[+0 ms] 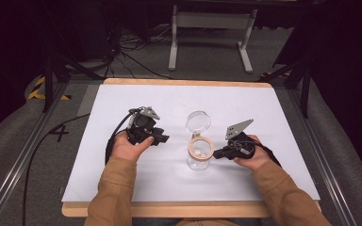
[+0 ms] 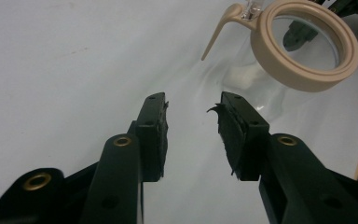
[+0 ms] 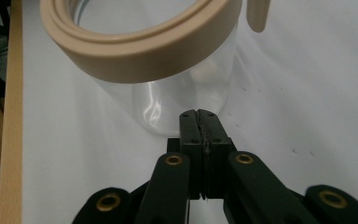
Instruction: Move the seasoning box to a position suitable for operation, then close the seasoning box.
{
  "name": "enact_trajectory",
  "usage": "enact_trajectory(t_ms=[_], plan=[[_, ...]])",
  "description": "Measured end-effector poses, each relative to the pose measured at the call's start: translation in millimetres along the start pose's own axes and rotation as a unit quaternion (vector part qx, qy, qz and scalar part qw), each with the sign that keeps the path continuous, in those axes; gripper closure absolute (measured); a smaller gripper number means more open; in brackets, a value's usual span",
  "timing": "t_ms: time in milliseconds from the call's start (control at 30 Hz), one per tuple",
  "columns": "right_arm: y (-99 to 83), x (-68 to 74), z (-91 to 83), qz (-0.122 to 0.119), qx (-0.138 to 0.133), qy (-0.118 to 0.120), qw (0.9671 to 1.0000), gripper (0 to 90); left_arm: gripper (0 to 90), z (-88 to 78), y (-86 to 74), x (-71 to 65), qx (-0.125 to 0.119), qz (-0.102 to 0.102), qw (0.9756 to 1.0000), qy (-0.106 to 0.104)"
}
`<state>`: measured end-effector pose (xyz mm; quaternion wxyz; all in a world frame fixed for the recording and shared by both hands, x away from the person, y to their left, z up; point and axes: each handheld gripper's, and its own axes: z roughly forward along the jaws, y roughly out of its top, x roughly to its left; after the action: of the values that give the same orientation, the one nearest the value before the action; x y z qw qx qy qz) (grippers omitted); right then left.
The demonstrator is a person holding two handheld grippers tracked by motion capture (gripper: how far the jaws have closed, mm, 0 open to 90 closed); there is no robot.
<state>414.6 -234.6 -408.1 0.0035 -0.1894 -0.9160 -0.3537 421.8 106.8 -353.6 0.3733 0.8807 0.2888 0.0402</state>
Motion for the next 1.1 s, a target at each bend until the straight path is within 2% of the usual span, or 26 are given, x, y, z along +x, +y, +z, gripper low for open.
enact_trajectory(t_ms=[200,533,633,833,933,1033,1100], plan=[[2.1,4.6,5.2,-0.008,0.009,0.012,0.9999,89.9,66.8,0.3,0.4,0.4,0.004,0.001,0.9999,-0.013],[1.4,8.8,12.2,-0.004,0.012,0.034,0.9994,89.5,67.5,2.4,4.2,0.6,0.007,0.003,0.9997,-0.022],[-0.8,9.2,12.6,-0.002,0.008,0.027,0.9996,89.1,68.0,4.0,6.1,1.2,0.004,0.003,0.9996,-0.027],[-1.6,10.7,-3.9,0.003,-0.026,0.007,0.9996,89.8,72.3,4.4,13.0,-2.9,-0.002,0.012,0.9992,-0.039],[-0.9,12.5,-13.0,0.003,-0.043,0.0,0.9991,89.9,74.4,4.1,16.7,-5.2,-0.014,0.016,0.9986,-0.049],[0.5,14.0,-21.4,0.005,-0.06,-0.006,0.9982,90.0,76.8,2.9,18.6,-4.9,-0.03,0.015,0.9983,-0.048],[2.0,15.6,-27.7,0.005,-0.075,-0.009,0.9971,90.0,77.7,2.8,19.7,-4.1,-0.05,0.006,0.9979,-0.041]])
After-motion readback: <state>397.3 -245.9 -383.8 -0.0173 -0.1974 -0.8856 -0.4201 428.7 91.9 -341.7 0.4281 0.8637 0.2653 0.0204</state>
